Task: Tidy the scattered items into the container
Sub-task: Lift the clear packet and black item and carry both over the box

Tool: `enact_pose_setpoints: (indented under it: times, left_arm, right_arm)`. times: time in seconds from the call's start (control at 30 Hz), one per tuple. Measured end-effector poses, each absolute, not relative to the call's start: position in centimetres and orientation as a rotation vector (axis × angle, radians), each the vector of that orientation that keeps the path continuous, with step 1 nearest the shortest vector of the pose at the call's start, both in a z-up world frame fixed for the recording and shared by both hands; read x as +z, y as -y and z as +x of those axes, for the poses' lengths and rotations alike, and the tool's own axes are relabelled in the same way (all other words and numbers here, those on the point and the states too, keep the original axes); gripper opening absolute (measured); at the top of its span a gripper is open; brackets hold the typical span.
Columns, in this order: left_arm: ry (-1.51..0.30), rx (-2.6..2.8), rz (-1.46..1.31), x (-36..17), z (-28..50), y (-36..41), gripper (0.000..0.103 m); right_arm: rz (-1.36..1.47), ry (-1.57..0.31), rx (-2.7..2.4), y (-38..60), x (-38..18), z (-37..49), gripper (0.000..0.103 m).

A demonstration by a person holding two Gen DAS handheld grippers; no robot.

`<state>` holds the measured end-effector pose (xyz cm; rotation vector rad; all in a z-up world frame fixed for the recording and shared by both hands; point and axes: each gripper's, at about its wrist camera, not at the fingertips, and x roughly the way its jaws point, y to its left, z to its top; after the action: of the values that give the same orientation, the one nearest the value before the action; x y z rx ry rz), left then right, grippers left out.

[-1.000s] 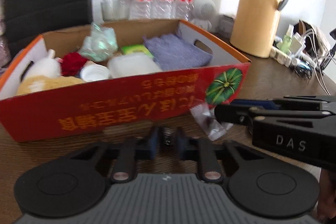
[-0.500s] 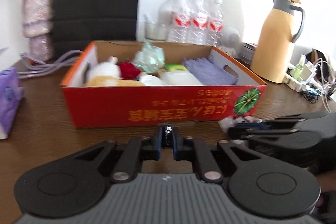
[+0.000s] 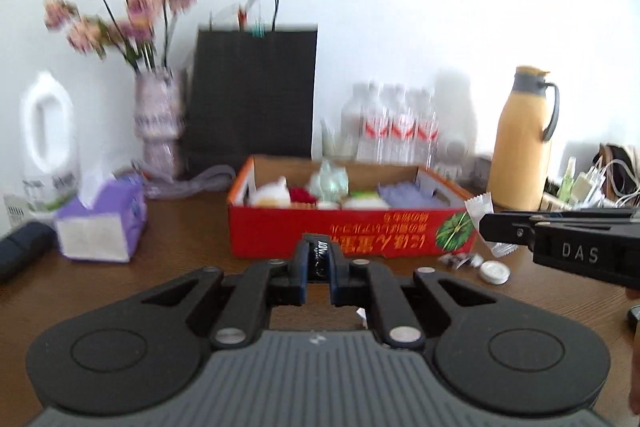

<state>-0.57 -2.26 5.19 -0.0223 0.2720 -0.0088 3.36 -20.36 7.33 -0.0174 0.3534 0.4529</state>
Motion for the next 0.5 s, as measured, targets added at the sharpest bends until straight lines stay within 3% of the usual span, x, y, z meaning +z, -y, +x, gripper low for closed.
enact_pose_setpoints:
  times: [0.3, 0.5]
  left_arm:
    - [-0.119, -0.01, -0.035, 4.2, -7.7, 3.7, 0.01]
    - [-0.097, -0.032, -0.02, 3.9, -8.9, 4.9, 0.011]
  right_arm:
    - [-0.026, -0.066, 0.407, 21.3, 4.8, -6.3, 0.011]
    - [-0.013, -0.072, 0.387, 21.6, 4.2, -7.4, 0.011]
